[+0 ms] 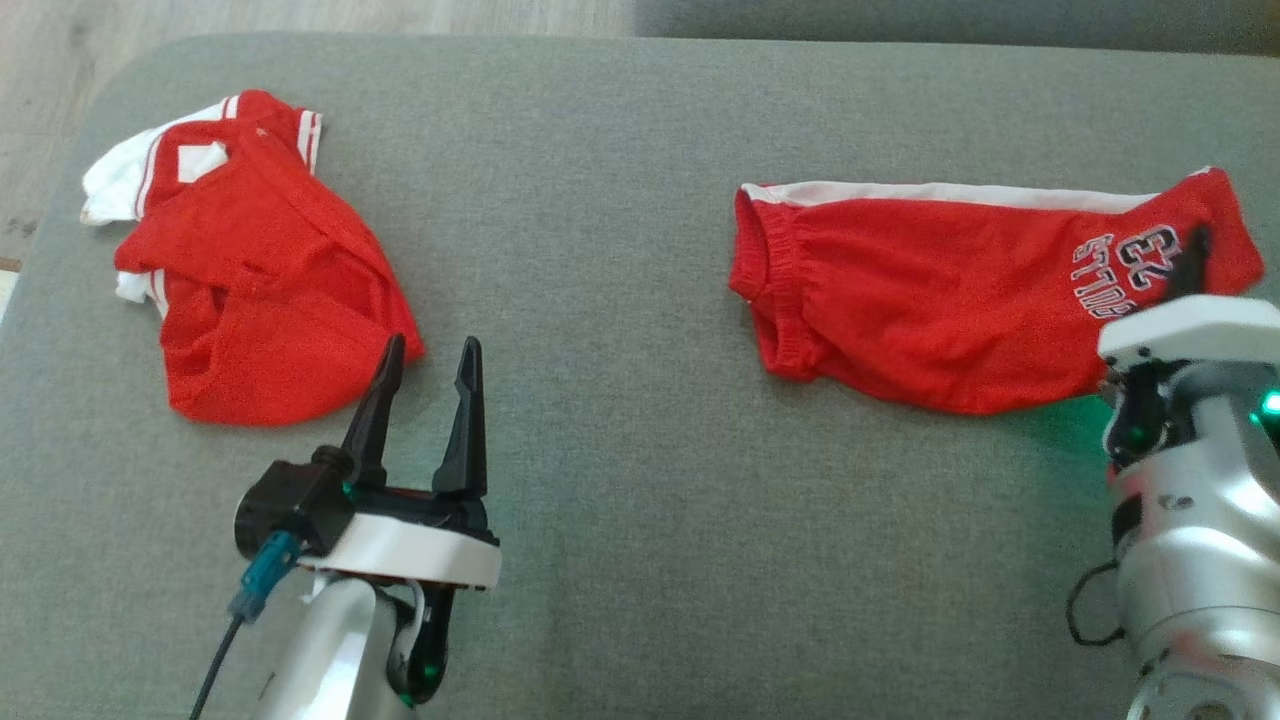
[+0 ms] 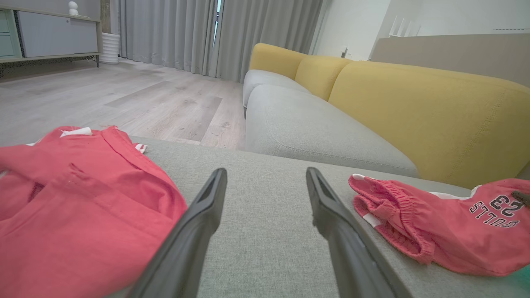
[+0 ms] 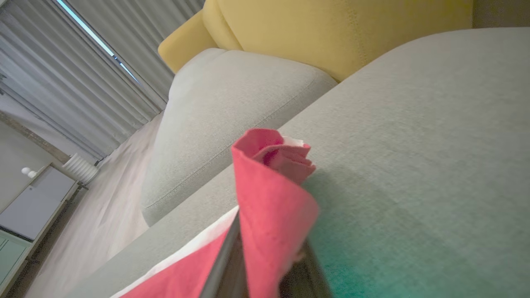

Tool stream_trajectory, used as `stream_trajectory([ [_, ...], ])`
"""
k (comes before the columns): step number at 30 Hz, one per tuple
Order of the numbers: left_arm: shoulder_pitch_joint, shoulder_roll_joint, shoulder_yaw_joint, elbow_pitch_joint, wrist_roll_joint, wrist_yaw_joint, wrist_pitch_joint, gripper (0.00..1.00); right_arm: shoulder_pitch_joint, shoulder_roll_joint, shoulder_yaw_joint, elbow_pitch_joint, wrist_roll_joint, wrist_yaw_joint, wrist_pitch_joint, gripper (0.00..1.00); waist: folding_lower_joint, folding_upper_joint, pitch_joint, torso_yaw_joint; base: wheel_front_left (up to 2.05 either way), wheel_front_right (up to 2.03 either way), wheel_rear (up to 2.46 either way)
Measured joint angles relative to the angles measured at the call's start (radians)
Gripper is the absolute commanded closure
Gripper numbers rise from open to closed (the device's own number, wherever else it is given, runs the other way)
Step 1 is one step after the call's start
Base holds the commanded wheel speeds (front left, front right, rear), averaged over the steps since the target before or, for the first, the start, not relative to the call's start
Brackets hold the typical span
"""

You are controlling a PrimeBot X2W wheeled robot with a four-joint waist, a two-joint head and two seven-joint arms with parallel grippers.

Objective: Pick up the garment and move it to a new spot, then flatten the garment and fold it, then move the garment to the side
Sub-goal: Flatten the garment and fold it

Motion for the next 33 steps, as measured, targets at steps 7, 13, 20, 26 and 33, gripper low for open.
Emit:
stream_trajectory([
  [7, 0.001, 0.000, -0.001, 0.011, 0.000, 0.000, 0.000, 0.00, -0.001, 0.003, 0.354, -0.049, 0.252, 0.000, 0.010, 1.00, -0.0001, 0.0000, -0.025, 0.022, 0.00, 0.00, 0.00],
  [13, 0.023, 0.000, -0.004, 0.017, -0.002, 0.000, 0.000, 0.00, 0.044, 0.002, 0.644, -0.158, 0.429, 0.000, 0.020, 1.00, -0.0001, 0.0000, -0.045, 0.048, 0.00, 0.00, 0.00],
  [20, 0.032, 0.000, -0.011, 0.017, -0.002, 0.001, 0.000, 0.00, 0.072, 0.002, 0.825, -0.160, 0.493, 0.000, 0.029, 1.00, 0.0000, 0.0000, -0.050, 0.086, 0.00, 0.00, 0.00],
  [26, 0.036, 0.000, -0.008, 0.019, -0.012, 0.001, 0.000, 0.00, 0.086, 0.002, 0.932, -0.118, 0.537, 0.000, 0.046, 1.00, 0.0000, 0.0000, -0.054, 0.100, 0.00, 0.00, 0.00],
  [33, 0.036, 0.000, 0.002, 0.022, -0.012, 0.002, 0.000, 0.00, 0.108, 0.002, 1.111, -0.123, 0.594, 0.000, 0.088, 0.00, 0.0000, 0.0000, -0.059, 0.088, 0.00, 0.00, 0.00],
])
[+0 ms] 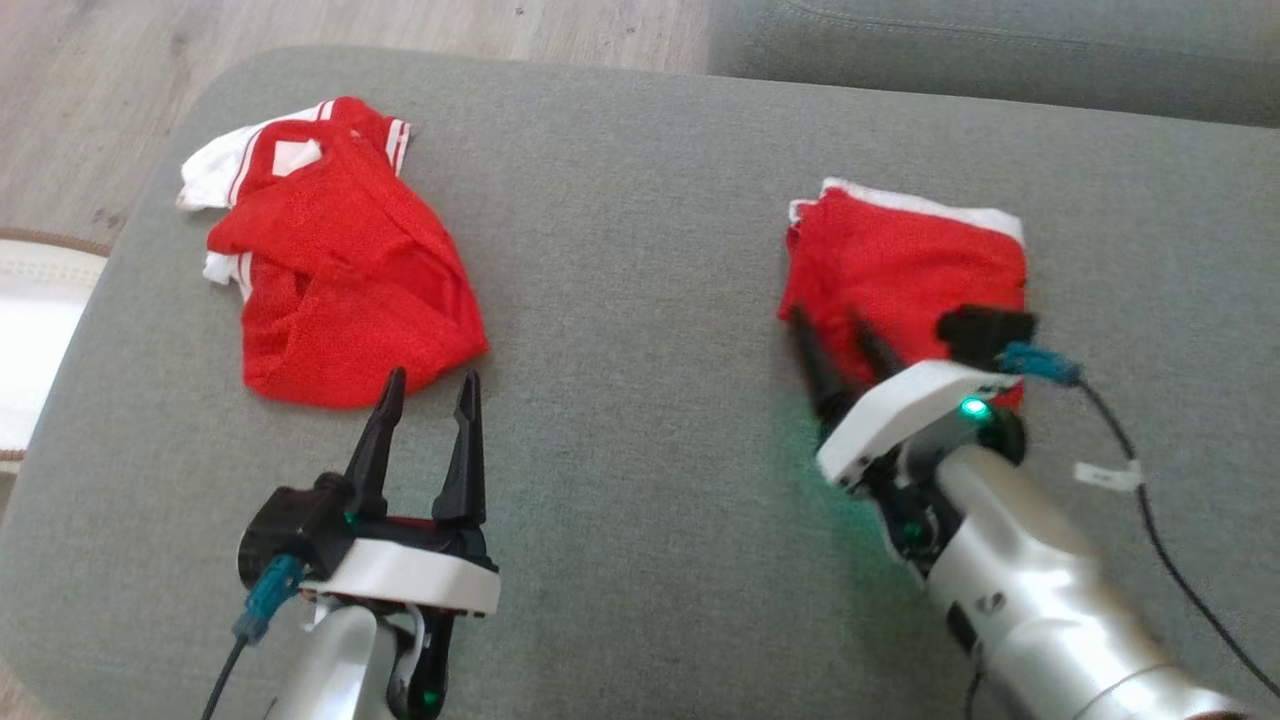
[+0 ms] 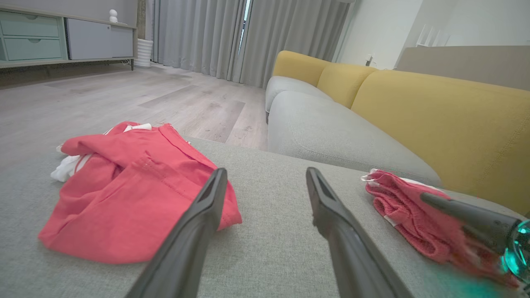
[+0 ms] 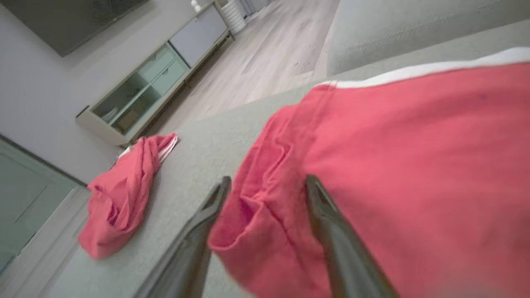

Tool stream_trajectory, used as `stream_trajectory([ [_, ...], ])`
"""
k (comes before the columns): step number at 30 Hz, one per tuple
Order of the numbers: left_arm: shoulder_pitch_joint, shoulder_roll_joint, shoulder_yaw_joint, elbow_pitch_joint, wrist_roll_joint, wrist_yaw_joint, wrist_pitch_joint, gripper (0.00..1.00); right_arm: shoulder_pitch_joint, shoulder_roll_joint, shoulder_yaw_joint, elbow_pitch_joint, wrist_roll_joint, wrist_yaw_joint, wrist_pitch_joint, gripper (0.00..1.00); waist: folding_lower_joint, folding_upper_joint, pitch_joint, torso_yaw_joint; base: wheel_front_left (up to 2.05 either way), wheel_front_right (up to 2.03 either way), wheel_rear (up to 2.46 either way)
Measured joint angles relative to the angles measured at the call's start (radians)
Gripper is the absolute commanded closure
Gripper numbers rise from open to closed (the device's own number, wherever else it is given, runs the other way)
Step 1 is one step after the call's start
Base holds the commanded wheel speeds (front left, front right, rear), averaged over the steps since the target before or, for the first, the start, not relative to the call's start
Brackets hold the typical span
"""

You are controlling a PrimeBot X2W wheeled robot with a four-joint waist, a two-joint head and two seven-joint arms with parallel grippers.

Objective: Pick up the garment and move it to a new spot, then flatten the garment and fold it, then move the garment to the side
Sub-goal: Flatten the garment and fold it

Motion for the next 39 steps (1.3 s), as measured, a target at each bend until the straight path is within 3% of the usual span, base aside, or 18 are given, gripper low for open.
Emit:
stream_trajectory([
  [8, 0.000, 0.000, 0.007, 0.001, 0.001, 0.000, 0.000, 0.00, 0.036, 0.001, 0.154, -0.088, 0.083, 0.000, 0.042, 0.00, 0.0000, 0.0000, -0.014, -0.034, 0.00, 0.00, 0.00],
  [14, 0.001, 0.000, 0.013, -0.020, 0.009, 0.000, 0.000, 0.00, 0.027, 0.000, 0.105, -0.053, 0.017, 0.000, -0.059, 0.00, 0.0000, 0.0000, -0.029, -0.078, 0.00, 0.00, 0.00],
  [17, 0.001, 0.000, 0.016, -0.043, 0.010, 0.000, 0.000, 0.00, 0.006, -0.031, 0.065, -0.047, -0.092, 0.000, -0.082, 0.00, 0.0000, 0.0000, -0.033, -0.104, 0.00, 0.00, 0.00],
  [19, 0.001, 0.000, 0.016, -0.057, 0.010, 0.000, 0.000, 0.00, -0.002, -0.071, -0.001, -0.072, -0.177, 0.000, -0.088, 0.00, 0.0000, 0.0000, -0.033, -0.118, 0.00, 0.00, 0.00],
  [22, 0.000, 0.000, 0.016, -0.088, 0.010, 0.000, 0.000, 0.00, 0.011, -0.135, -0.180, -0.189, -0.330, 0.000, -0.089, 0.00, 0.0000, 0.0000, -0.032, -0.139, 0.00, 0.00, 0.00],
  [24, 0.000, 0.000, 0.016, -0.105, 0.010, 0.000, 0.000, 0.00, 0.057, -0.142, -0.298, -0.277, -0.427, 0.000, -0.092, 0.00, 0.0000, 0.0000, -0.030, -0.151, 0.00, 0.00, 0.00],
  [32, 0.000, 0.000, 0.010, -0.131, 0.019, -0.001, 0.000, 0.00, 0.385, -0.014, -0.607, -0.523, -0.708, 0.000, -0.091, 0.00, 0.0000, 0.0000, -0.027, -0.190, 0.00, 0.00, 0.00],
  [39, 0.005, 0.000, 0.008, -0.131, 0.028, -0.002, 0.000, 0.00, 0.444, 0.012, -0.652, -0.598, -0.737, 0.000, -0.092, 0.00, 0.0000, 0.0000, -0.027, -0.204, 0.00, 0.00, 0.00],
])
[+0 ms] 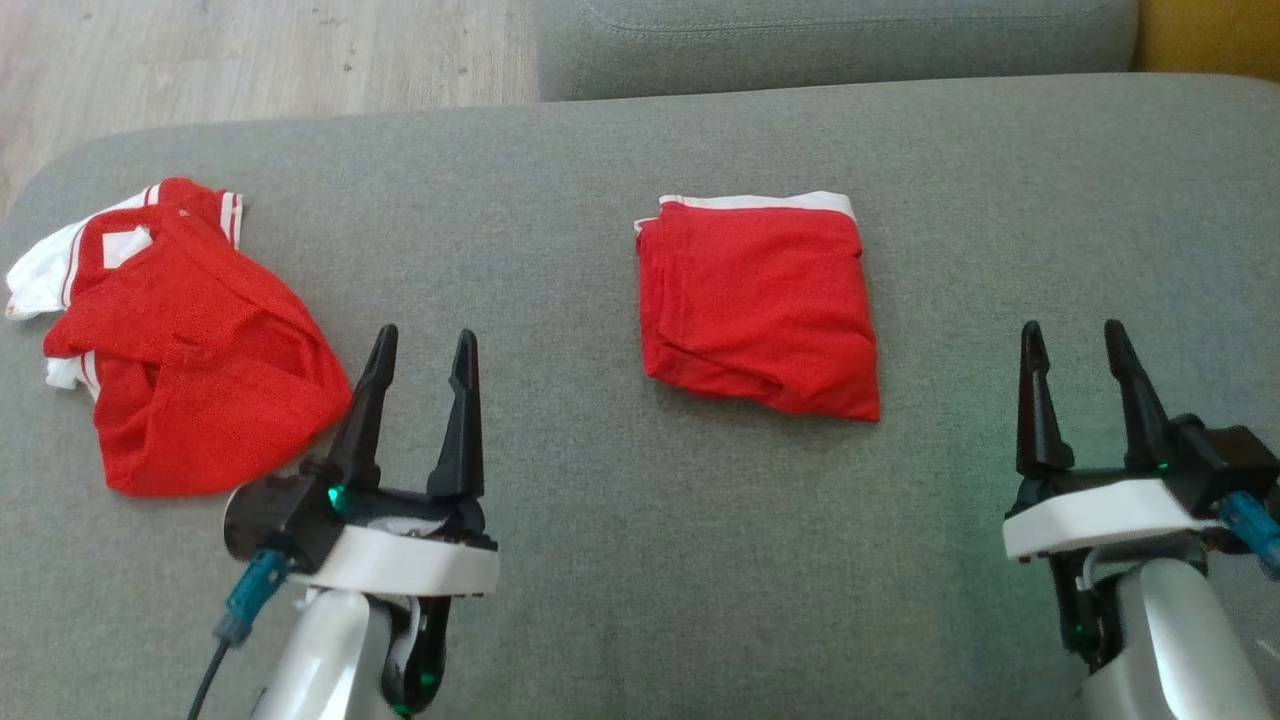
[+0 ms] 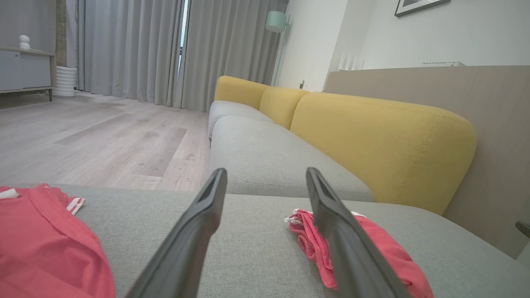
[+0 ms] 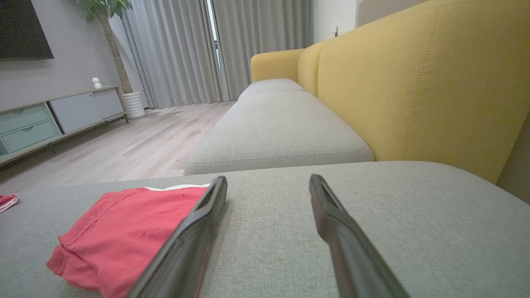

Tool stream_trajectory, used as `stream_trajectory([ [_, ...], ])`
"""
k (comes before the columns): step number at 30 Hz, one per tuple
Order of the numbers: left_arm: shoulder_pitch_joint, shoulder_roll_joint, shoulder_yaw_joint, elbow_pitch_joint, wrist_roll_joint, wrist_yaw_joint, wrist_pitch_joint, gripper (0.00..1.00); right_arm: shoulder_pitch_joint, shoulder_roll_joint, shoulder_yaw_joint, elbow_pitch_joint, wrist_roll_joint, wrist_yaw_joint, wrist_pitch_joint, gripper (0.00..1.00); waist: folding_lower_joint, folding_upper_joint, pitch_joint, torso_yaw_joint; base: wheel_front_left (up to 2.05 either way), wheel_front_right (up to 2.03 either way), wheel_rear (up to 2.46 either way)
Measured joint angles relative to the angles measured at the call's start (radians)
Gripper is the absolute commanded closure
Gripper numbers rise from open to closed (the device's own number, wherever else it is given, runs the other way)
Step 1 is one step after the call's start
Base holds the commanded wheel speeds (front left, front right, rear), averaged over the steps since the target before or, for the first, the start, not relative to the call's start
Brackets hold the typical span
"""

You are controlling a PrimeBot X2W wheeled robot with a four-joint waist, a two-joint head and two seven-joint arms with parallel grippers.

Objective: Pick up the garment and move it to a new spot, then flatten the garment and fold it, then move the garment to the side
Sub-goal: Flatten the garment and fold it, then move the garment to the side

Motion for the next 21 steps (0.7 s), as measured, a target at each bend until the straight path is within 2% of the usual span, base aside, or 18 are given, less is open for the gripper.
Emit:
stream_trajectory([
  [6, 0.023, 0.000, -0.005, -0.003, 0.000, 0.000, 0.000, 0.00, 0.016, 0.006, 0.012, -0.004, 0.018, 0.000, 0.000, 0.00, 0.0000, 0.0000, 0.002, 0.010, 0.00, 0.00, 0.00],
  [13, 0.020, 0.000, -0.033, -0.010, -0.003, 0.000, 0.000, 0.00, -0.013, 0.006, 0.009, 0.024, -0.016, 0.000, 0.014, 0.00, 0.0000, 0.0000, 0.035, 0.042, 0.00, 0.00, 0.00],
  [21, -0.018, 0.000, -0.080, -0.002, -0.028, 0.000, 0.000, 0.00, -0.201, 0.005, 0.043, 0.193, 0.049, 0.000, 0.108, 0.00, 0.0002, 0.0000, 0.105, 0.102, 0.00, 0.00, 0.00],
])
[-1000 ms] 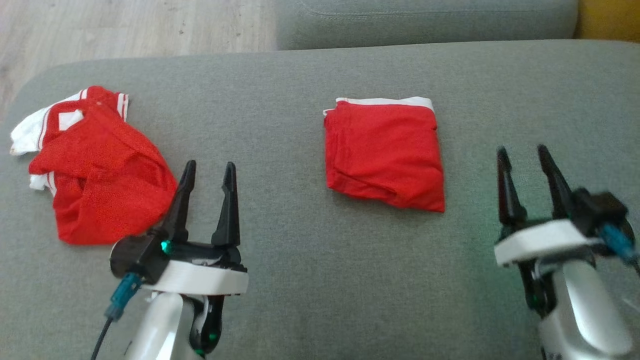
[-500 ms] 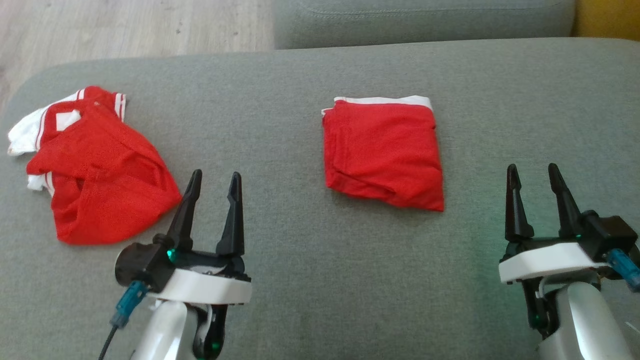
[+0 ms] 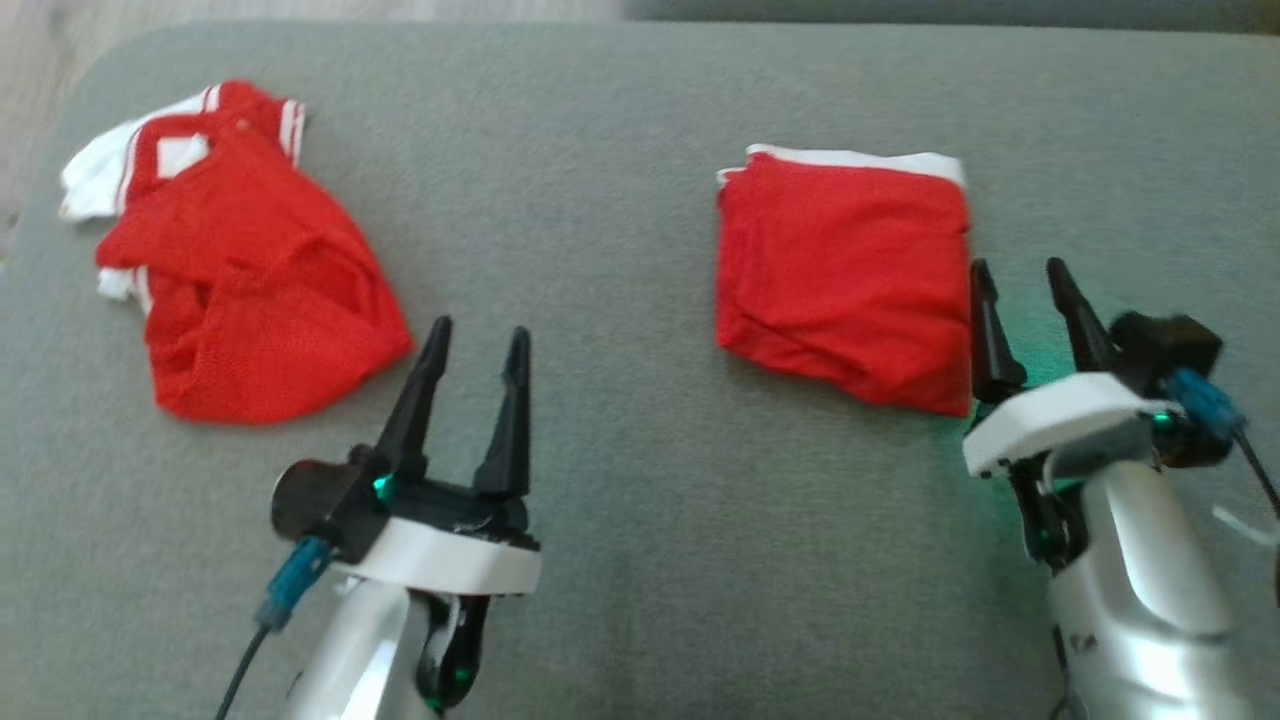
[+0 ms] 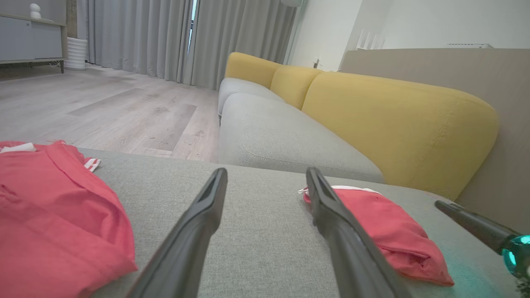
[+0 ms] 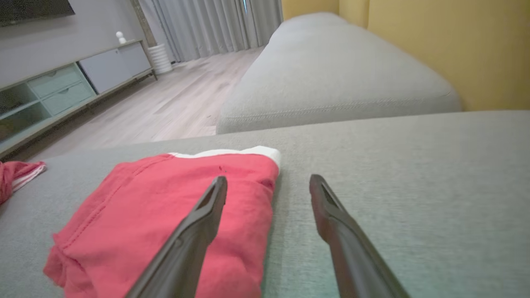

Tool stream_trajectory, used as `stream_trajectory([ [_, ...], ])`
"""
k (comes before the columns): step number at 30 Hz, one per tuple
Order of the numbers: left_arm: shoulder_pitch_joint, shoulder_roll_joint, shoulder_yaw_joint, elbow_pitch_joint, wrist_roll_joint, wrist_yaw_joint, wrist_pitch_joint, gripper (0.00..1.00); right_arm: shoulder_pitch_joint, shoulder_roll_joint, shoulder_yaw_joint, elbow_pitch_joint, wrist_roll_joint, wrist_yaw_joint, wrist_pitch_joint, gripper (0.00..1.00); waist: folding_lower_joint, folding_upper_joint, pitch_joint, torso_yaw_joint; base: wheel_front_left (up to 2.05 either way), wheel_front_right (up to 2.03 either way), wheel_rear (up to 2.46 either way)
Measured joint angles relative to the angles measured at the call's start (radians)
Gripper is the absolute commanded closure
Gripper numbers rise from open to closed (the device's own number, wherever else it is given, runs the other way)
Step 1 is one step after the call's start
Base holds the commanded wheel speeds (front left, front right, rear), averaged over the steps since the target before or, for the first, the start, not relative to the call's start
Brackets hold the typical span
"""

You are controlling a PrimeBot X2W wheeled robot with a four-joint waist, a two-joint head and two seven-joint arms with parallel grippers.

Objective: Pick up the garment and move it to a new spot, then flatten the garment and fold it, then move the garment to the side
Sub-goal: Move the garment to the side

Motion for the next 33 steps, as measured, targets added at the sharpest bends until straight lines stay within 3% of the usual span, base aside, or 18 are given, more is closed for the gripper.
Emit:
stream_trajectory([
  [12, -0.037, -0.001, -0.021, 0.007, -0.018, -0.007, 0.000, 0.00, -0.194, -0.018, 0.011, 0.347, 0.029, 0.000, 0.055, 0.00, -0.0001, 0.0000, 0.064, 0.092, 0.00, 0.00, 0.00],
  [13, -0.037, -0.001, -0.021, 0.008, -0.019, -0.007, 0.000, 0.00, -0.209, -0.021, 0.019, 0.366, 0.029, 0.000, 0.053, 0.14, -0.0002, 0.0000, 0.066, 0.095, 0.00, 0.00, 0.00],
  [14, -0.037, -0.001, -0.021, 0.009, -0.021, -0.007, 0.000, 0.00, -0.219, -0.023, 0.027, 0.381, 0.028, 0.000, 0.047, 0.14, -0.0002, 0.0000, 0.067, 0.096, 0.00, 0.00, 0.00],
  [15, -0.037, -0.001, -0.020, 0.009, -0.021, -0.007, 0.000, 0.00, -0.226, -0.025, 0.035, 0.395, 0.018, 0.000, 0.038, 0.75, -0.0002, 0.0000, 0.067, 0.095, 0.00, 0.00, 0.00],
  [16, -0.037, -0.001, -0.019, 0.010, -0.021, -0.007, 0.000, 0.00, -0.233, -0.025, 0.039, 0.408, 0.005, 0.000, 0.026, 1.00, -0.0002, 0.0000, 0.067, 0.093, 0.00, 0.00, 0.00],
  [28, -0.037, -0.001, -0.003, 0.012, -0.020, -0.007, 0.000, 0.00, -0.253, -0.018, 0.004, 0.441, -0.262, 0.000, -0.033, 1.00, -0.0001, 0.0000, 0.037, 0.017, 0.00, 0.00, 0.00],
  [33, -0.037, -0.001, 0.005, 0.004, -0.020, -0.007, 0.000, 0.00, -0.253, -0.107, 0.023, 0.410, -0.327, 0.000, 0.004, 1.00, -0.0001, 0.0000, 0.034, -0.017, 0.00, 0.00, 0.00],
])
